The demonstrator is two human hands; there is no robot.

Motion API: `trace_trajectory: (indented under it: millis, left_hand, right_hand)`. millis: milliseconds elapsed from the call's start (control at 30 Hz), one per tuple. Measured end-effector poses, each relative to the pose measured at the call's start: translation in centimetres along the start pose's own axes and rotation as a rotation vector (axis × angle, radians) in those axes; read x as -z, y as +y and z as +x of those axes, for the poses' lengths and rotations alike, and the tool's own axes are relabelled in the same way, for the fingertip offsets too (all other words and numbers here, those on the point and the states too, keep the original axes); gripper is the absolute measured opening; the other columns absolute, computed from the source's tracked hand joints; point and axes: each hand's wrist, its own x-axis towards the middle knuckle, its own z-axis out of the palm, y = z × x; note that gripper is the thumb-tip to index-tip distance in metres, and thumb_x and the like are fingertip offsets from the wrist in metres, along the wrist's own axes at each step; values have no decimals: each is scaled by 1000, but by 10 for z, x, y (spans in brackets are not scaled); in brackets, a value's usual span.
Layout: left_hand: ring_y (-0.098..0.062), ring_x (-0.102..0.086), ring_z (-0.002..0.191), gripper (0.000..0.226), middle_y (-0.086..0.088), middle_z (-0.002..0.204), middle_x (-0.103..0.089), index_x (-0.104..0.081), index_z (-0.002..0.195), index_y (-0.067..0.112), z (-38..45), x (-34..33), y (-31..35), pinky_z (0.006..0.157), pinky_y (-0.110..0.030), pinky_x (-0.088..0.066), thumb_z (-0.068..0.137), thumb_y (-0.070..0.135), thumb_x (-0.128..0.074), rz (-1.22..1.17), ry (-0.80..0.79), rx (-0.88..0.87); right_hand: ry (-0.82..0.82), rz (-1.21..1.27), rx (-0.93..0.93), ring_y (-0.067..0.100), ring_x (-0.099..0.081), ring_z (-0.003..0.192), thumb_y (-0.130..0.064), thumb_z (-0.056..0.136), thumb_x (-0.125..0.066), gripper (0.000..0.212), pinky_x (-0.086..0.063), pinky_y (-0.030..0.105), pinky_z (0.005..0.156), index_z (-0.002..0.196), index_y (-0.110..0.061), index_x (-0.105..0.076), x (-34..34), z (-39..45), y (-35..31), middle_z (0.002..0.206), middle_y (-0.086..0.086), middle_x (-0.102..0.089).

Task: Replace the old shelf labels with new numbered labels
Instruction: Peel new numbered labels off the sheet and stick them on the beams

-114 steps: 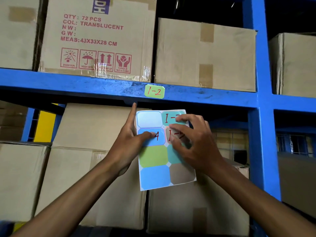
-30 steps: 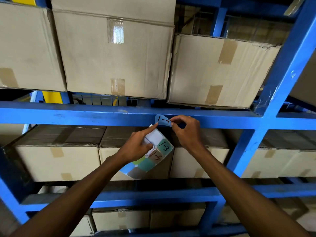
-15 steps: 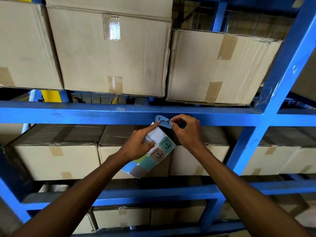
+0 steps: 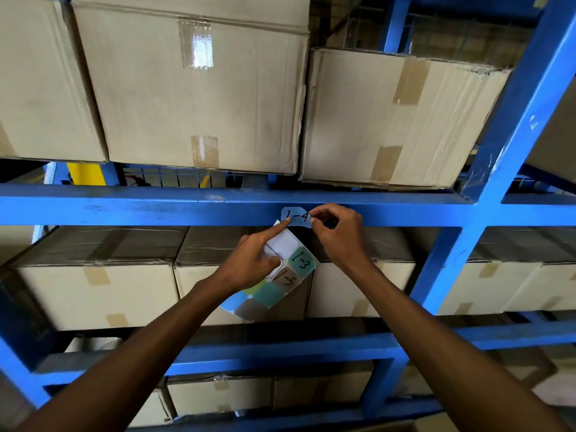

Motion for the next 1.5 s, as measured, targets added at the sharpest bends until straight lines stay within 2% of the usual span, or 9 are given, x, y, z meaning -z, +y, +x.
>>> trace_trajectory:
  millis: [133, 300, 367, 433, 567, 667, 1067, 1333, 1500]
  left_hand:
    - [-3, -50, 96, 79, -10, 135, -53, -23, 147, 34, 0, 0, 0, 65, -4, -47, 85, 4, -61, 9, 3, 1]
    - [-7, -51, 103, 79, -9, 136, -52, -21, 147, 36, -2, 3, 1, 79, -25, -55, 85, 5, -60, 6, -2, 0]
    - [-10, -52, 107, 79, -10, 136, -52, -21, 146, 37, -3, 4, 3, 83, -32, -56, 86, 5, -60, 0, -9, 1]
    - [-14, -53, 109, 79, -10, 136, -52, -22, 146, 37, -3, 5, 4, 85, -34, -56, 85, 5, -60, -1, -10, 4]
    - [-7, -51, 101, 79, -9, 134, -53, -22, 146, 38, -2, 5, 2, 78, -24, -54, 85, 5, -60, 15, -6, -2]
    - [-7, -52, 101, 78, -9, 134, -53, -21, 146, 39, -1, 4, 1, 77, -23, -53, 86, 6, -60, 12, -11, 10]
    - [-20, -53, 114, 79, -10, 139, -48, -23, 145, 39, -3, 6, 4, 90, -41, -55, 85, 4, -60, -3, -22, 32]
    - [-23, -52, 112, 79, -9, 137, -49, -25, 144, 42, -3, 8, 4, 90, -45, -54, 84, 4, -60, 5, -18, 43]
    - [-24, -58, 112, 77, -8, 132, -55, -30, 143, 39, -4, 14, 4, 84, -44, -57, 83, 2, -59, -6, -19, 34]
  right_hand:
    - [22, 4, -6, 4, -58, 78, -13, 83, -66, 8, -43, 7, 66, 91, -13, -69, -1, 0, -1, 90, 2, -69]
    - [45, -28, -11, 5, -58, 78, -14, 83, -66, 9, -44, 8, 65, 91, -12, -68, -3, -2, -1, 92, 5, -71]
    - [55, -46, -5, 9, -60, 80, -15, 82, -67, 10, -52, 17, 67, 92, -12, -68, -3, -2, -1, 93, 6, -71]
    - [61, -83, 6, 16, -63, 85, -17, 82, -67, 11, -57, 34, 74, 92, -13, -68, -3, -2, -2, 92, 7, -71]
    - [76, -159, 46, 23, -62, 88, -19, 83, -67, 11, -54, 47, 79, 91, -13, -68, -4, -2, -4, 92, 9, -71]
    - [78, -160, 68, 23, -62, 88, -18, 83, -66, 11, -53, 48, 79, 92, -12, -69, -4, -3, -4, 91, 9, -71]
    - [84, -141, 61, 24, -62, 89, -19, 84, -65, 11, -54, 47, 77, 93, -13, -69, -4, -4, -6, 93, 8, -71]
    - [132, -234, 61, 23, -59, 86, -26, 81, -69, 18, -52, 47, 75, 92, -13, -66, -2, -3, -10, 86, 8, -70]
    - [96, -213, -63, 23, -61, 80, -34, 75, -74, 27, -52, 48, 76, 85, -14, -60, 15, 3, -8, 77, 5, -67]
